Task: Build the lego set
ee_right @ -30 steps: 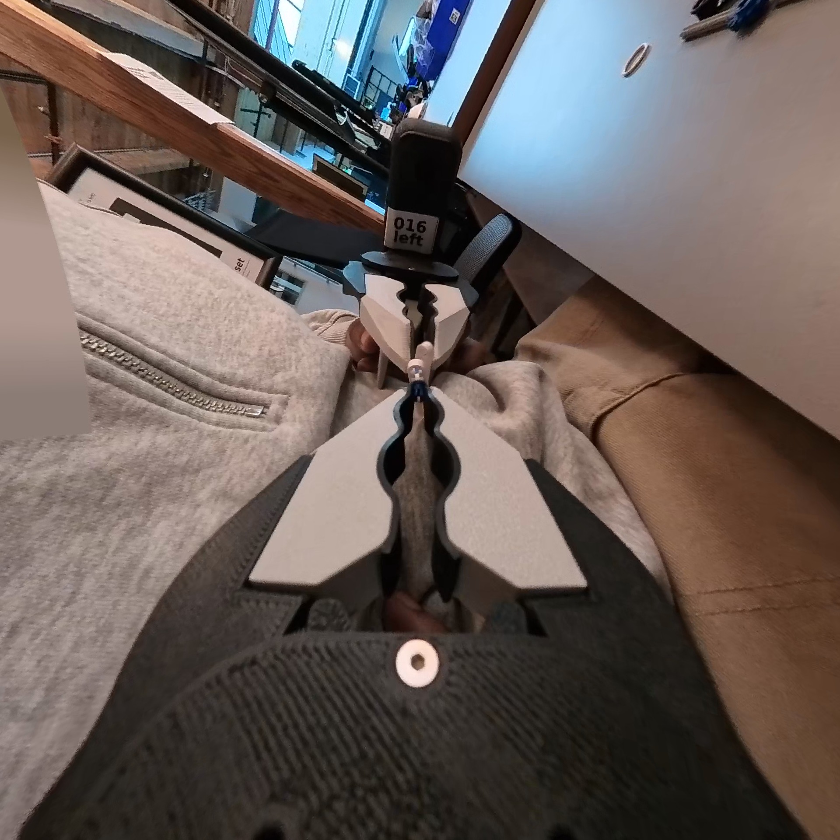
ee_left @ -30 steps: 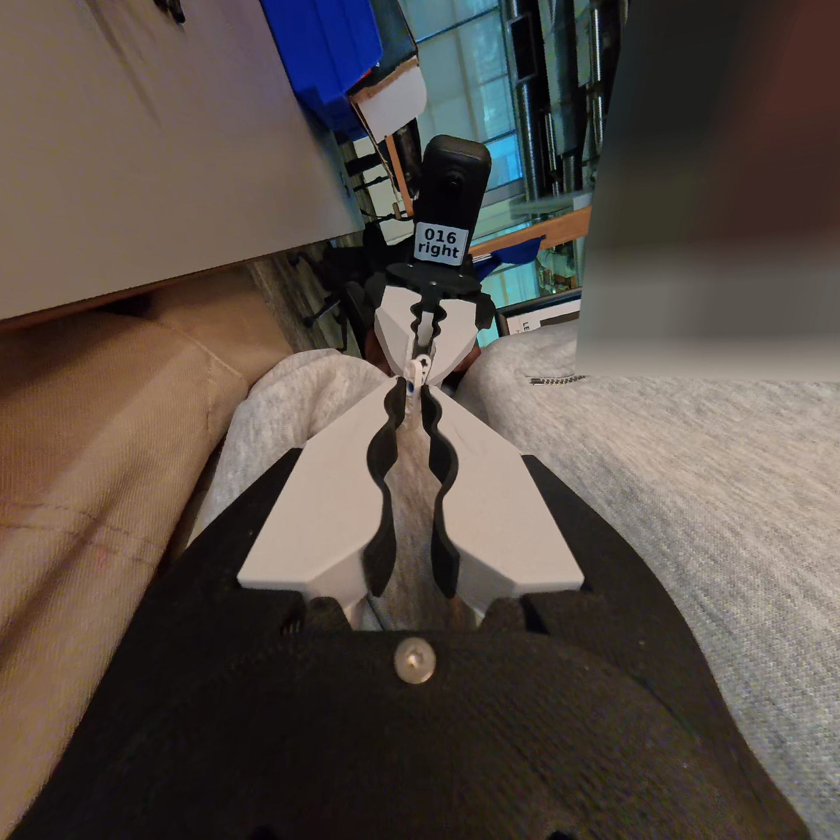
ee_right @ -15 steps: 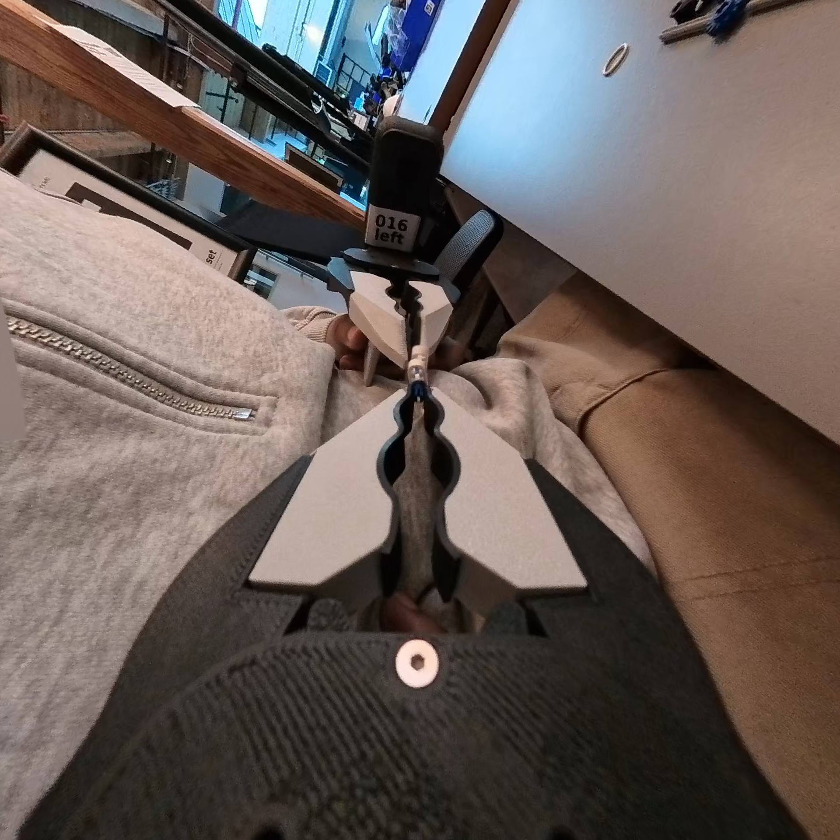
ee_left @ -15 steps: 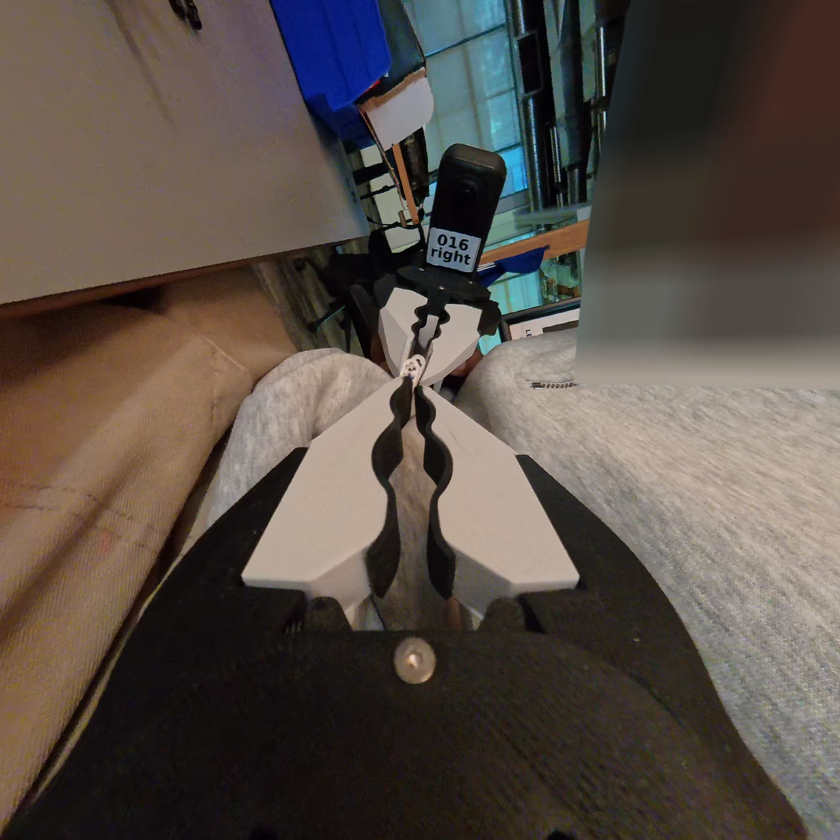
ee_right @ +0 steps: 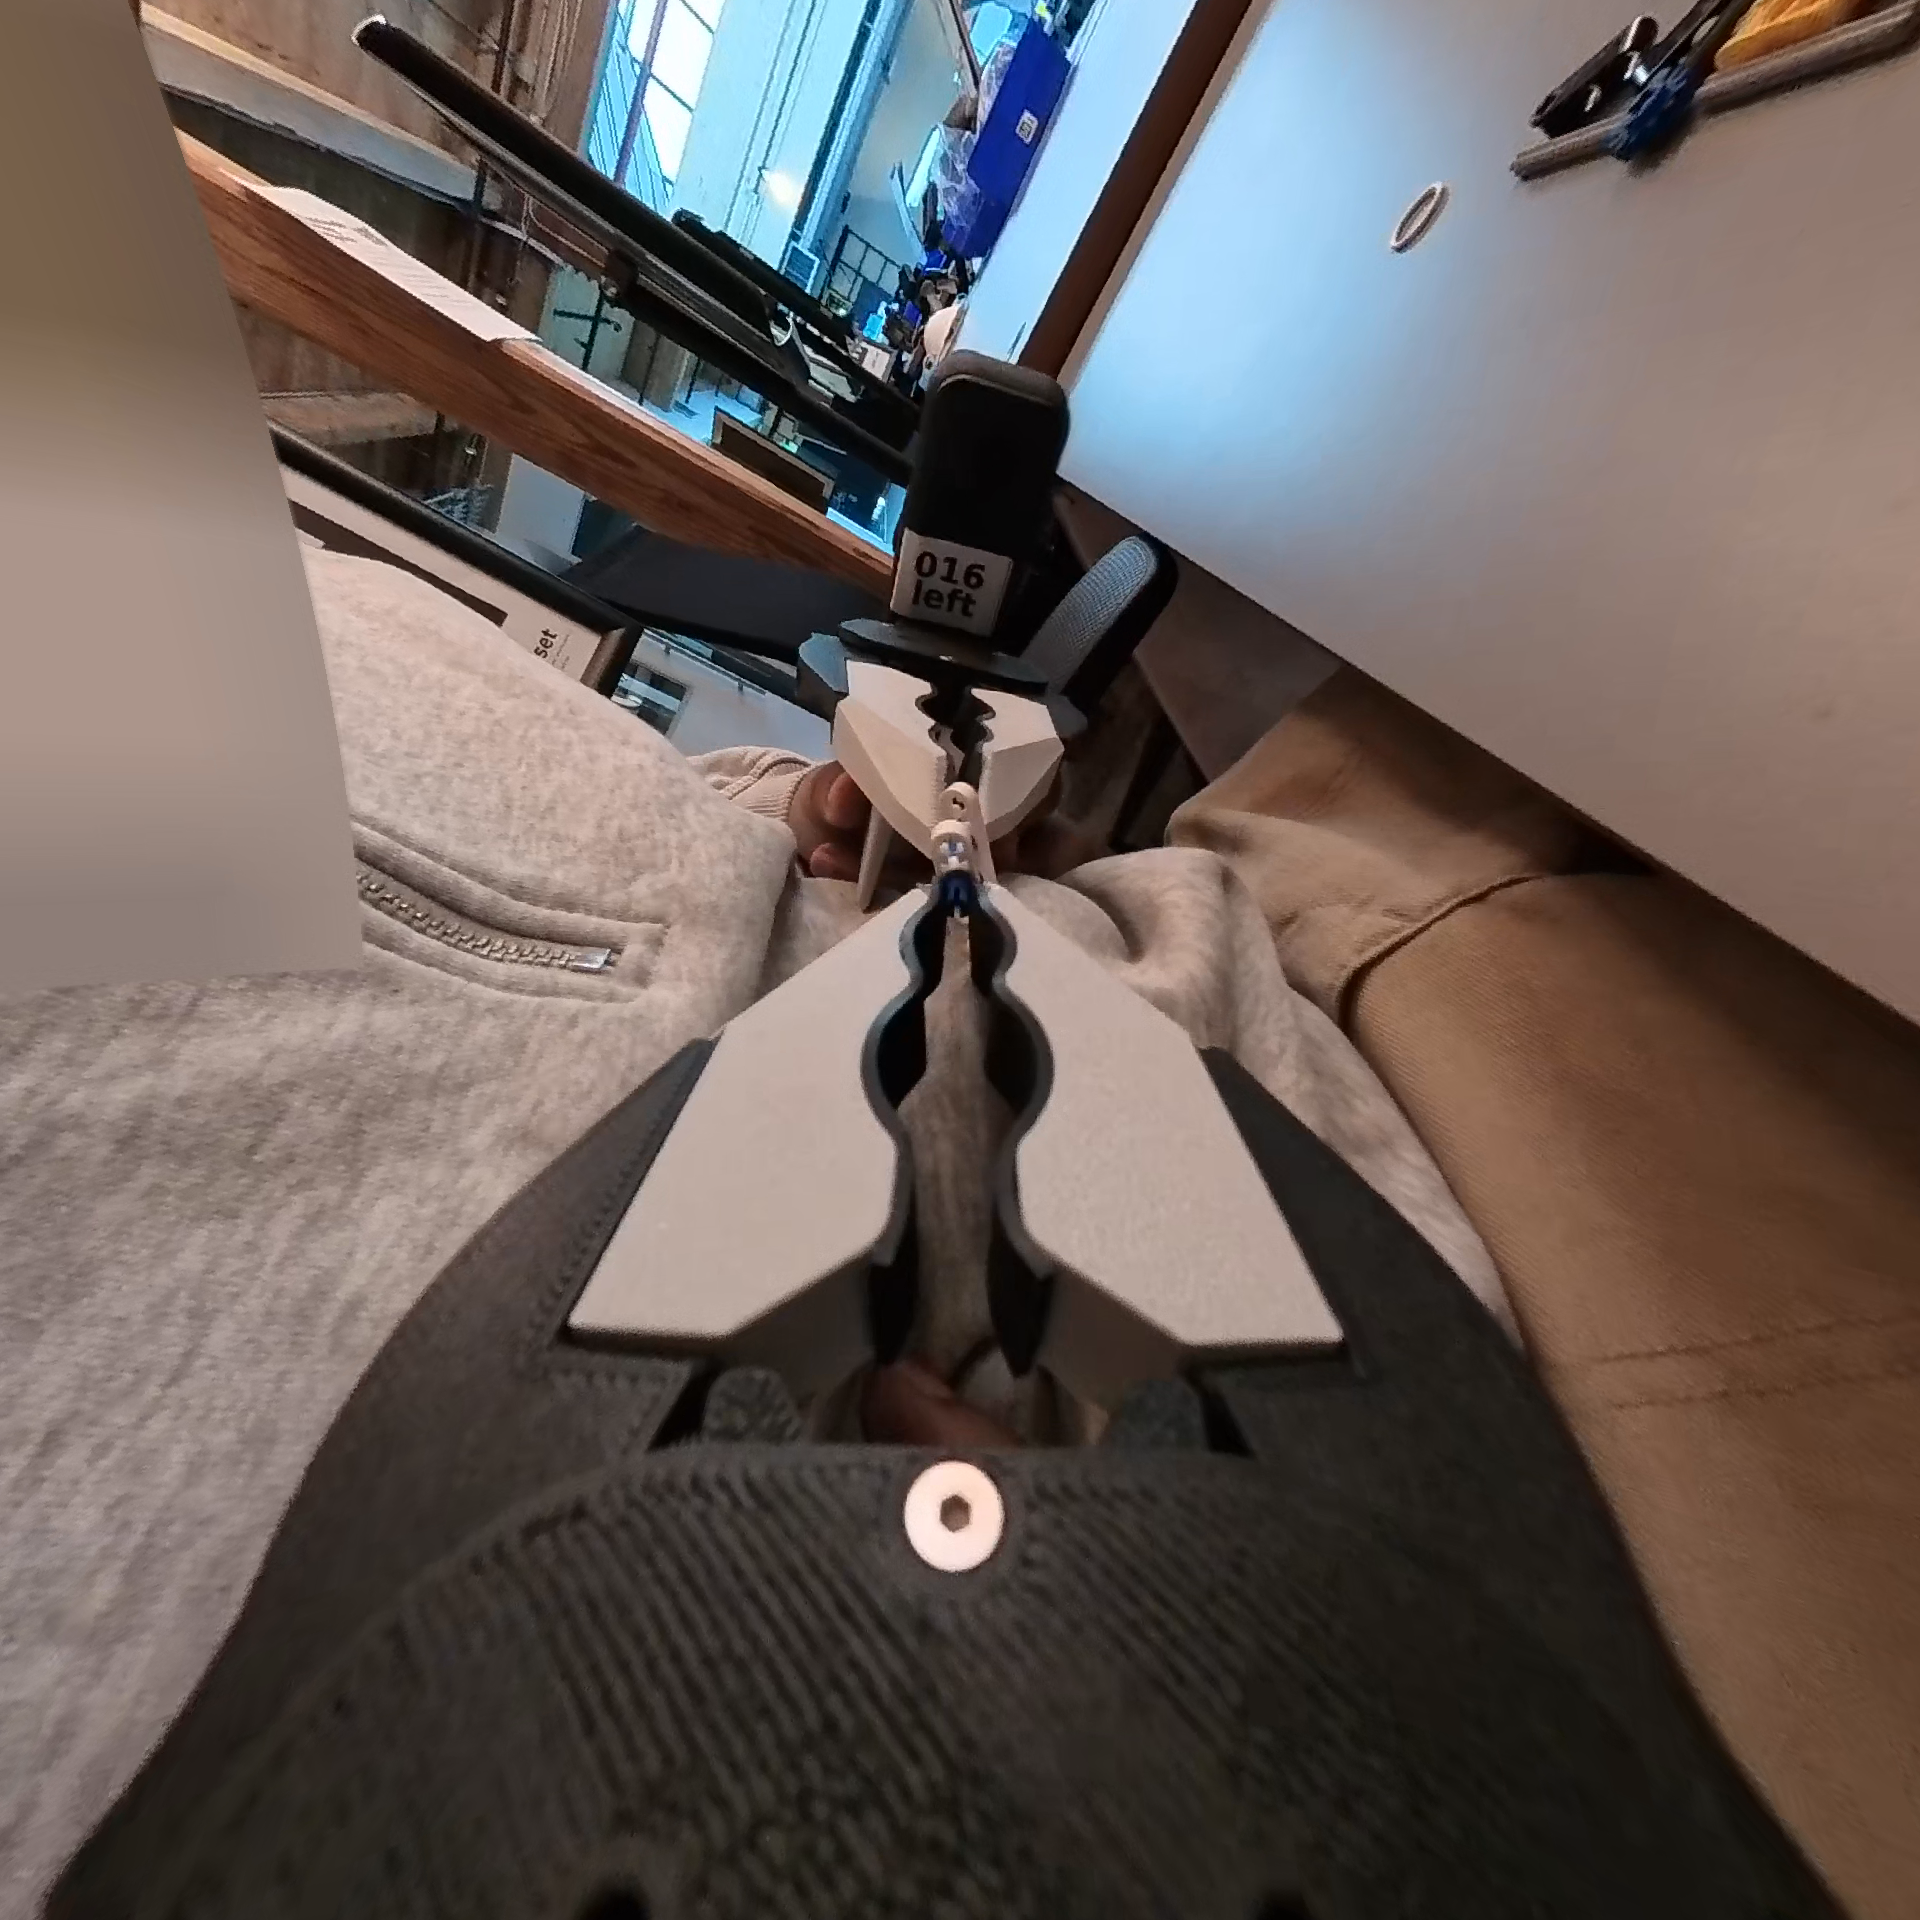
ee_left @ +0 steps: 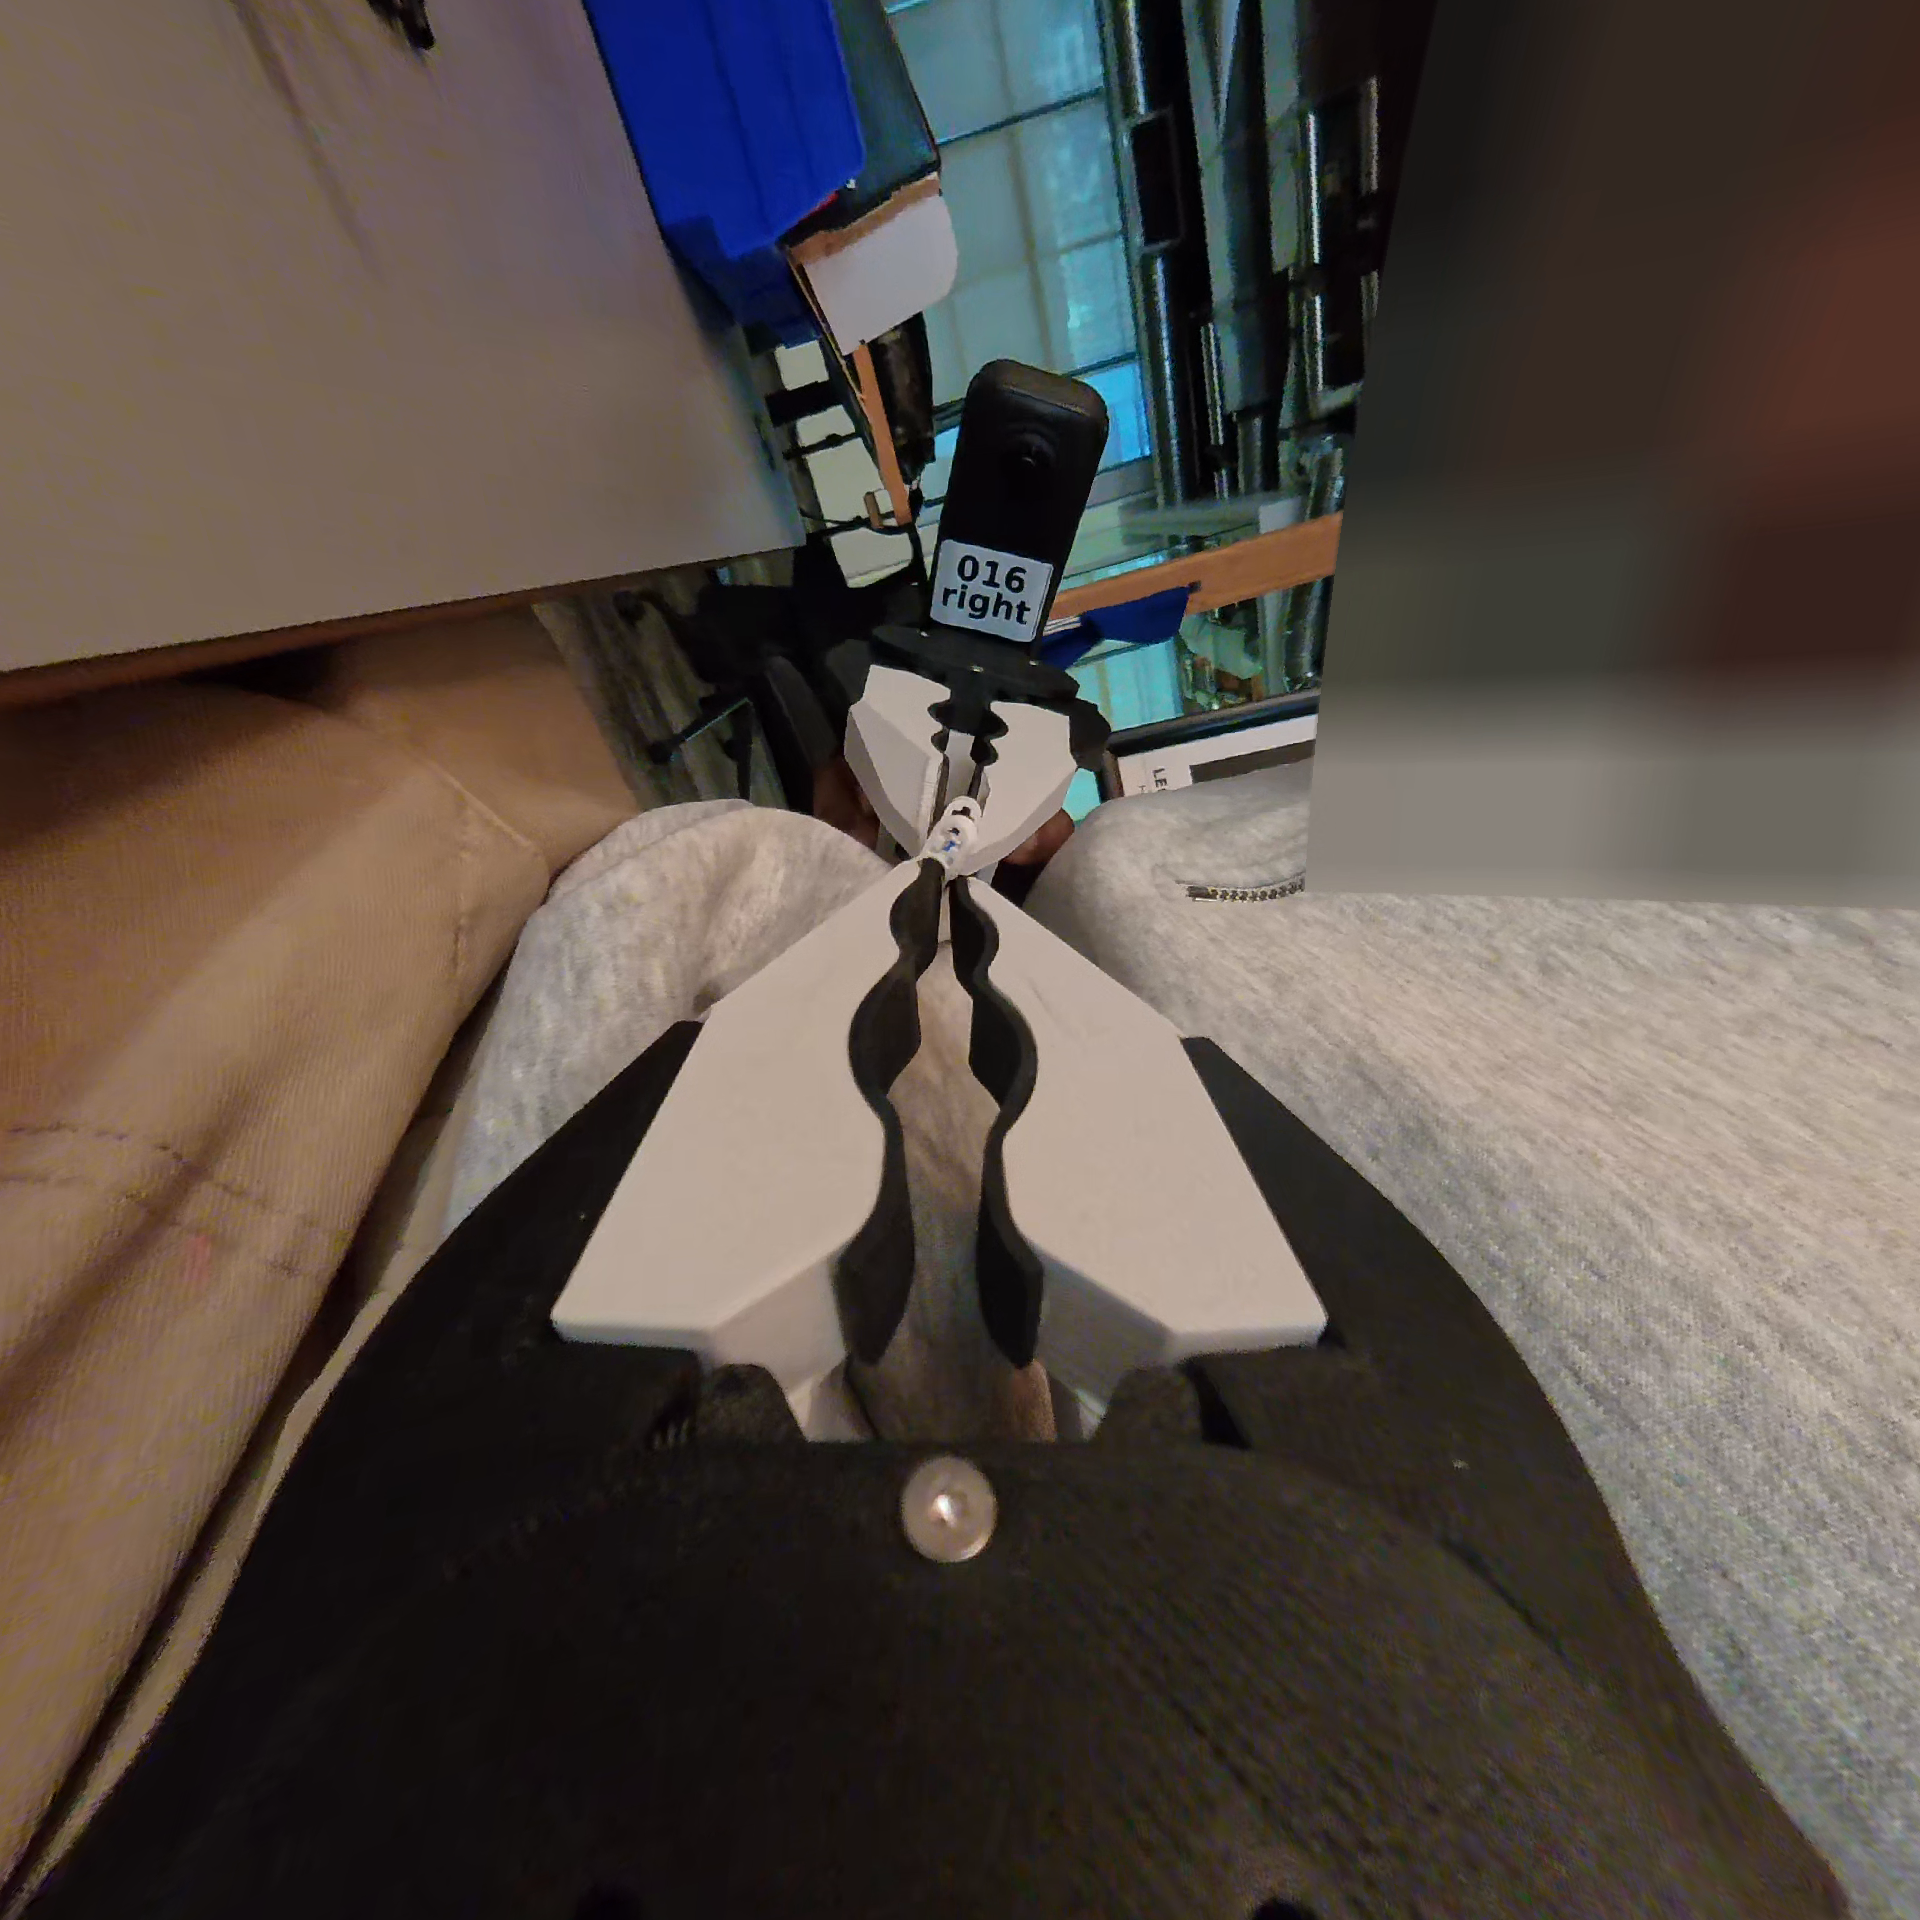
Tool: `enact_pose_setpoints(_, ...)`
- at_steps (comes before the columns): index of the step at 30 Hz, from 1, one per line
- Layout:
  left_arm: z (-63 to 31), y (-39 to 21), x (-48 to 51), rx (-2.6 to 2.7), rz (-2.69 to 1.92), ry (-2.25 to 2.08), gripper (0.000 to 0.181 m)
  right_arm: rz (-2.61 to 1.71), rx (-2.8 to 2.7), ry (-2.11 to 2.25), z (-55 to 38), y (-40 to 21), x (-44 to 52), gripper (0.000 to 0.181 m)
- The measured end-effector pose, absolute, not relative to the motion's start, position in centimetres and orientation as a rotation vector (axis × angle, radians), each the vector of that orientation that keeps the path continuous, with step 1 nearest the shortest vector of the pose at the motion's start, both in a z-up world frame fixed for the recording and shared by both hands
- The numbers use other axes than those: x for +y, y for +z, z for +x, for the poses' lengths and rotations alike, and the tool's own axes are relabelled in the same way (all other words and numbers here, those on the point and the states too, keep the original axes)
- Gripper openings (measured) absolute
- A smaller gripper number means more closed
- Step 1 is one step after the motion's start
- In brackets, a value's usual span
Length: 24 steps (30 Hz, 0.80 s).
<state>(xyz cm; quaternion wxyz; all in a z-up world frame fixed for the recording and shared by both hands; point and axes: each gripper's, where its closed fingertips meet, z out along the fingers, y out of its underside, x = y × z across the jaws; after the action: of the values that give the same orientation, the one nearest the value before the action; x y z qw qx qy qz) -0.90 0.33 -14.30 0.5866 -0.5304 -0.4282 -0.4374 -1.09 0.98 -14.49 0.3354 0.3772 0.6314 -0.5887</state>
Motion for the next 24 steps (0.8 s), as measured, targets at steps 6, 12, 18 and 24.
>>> enact_pose_setpoints(6,-0.89,-14.29,0.31,-0.995,-1.235,-1.023,0.002,0.972,1.667,-1.536,-0.98,-14.48,0.89,0.002)
enact_pose_setpoints(12,-0.86,-14.23,0.32,-0.984,-1.233,-1.029,0.004,0.963,1.665,-1.539,-0.88,-14.39,0.86,0.002)
enact_pose_setpoints(18,-0.75,-14.1,0.38,-0.964,-1.243,-1.03,0.008,0.947,1.662,-1.537,-0.75,-14.31,0.75,0.002)
enact_pose_setpoints(24,-0.63,-13.89,0.45,-0.931,-1.25,-1.04,0.009,0.936,1.638,-1.539,-0.68,-14.17,0.79,0.002)
